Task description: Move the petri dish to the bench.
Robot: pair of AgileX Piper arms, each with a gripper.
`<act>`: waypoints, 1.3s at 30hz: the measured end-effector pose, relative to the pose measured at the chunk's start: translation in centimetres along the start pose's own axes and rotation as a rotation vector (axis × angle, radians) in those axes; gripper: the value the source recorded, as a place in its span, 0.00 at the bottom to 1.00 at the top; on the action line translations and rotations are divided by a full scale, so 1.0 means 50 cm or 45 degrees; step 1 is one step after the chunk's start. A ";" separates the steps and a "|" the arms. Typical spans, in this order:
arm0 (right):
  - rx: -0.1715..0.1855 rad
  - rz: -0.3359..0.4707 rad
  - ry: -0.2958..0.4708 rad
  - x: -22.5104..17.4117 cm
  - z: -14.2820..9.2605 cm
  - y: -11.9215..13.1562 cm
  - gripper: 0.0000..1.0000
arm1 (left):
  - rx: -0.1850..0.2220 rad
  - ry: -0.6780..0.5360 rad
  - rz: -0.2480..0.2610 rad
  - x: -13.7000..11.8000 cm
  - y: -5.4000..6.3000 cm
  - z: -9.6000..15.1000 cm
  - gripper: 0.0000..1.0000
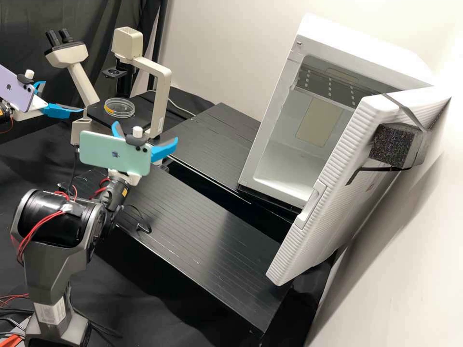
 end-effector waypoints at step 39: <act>0.000 -0.260 -0.026 0.342 -0.106 -0.202 1.00 | 0.000 0.000 0.000 0.000 0.000 0.000 1.00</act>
